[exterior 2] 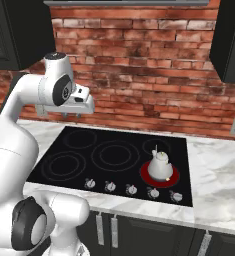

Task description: Lower the heat of the kettle.

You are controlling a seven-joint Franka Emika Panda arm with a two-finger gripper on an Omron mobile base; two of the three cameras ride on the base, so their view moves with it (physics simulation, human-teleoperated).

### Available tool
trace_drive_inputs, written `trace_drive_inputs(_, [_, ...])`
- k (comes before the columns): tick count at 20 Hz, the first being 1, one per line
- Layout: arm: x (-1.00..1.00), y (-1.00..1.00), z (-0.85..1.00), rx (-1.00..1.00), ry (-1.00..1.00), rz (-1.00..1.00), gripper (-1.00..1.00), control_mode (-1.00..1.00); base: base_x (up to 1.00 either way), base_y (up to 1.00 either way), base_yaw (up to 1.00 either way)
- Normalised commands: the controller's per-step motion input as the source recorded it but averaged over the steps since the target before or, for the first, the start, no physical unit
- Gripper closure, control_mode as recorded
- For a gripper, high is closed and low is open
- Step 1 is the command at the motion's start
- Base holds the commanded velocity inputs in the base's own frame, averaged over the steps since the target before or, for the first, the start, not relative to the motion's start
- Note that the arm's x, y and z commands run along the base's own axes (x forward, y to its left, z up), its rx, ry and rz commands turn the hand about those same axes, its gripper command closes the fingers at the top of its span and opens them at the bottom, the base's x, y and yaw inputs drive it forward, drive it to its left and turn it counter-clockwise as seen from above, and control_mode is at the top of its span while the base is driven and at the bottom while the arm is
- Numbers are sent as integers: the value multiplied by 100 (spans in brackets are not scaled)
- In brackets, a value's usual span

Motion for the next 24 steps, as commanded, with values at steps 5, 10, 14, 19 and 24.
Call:
trace_drive_inputs(5, [-23,-4,-2,1,-4,-3,-100,-100,0,0,0])
trace_drive_inputs(10, [-47,-62,-11,12,-2,-13,-100,-100,0,0,0])
trace_drive_inputs(14, [-37,-80,-15,16,0,-16,-100,-100,0,0,0])
trace_drive_inputs(19, [-22,-70,-14,15,6,-20,-100,-100,0,0,0])
trace_drive_inputs(24, [-19,-72,-25,4,9,-23,-100,-100,0,0,0])
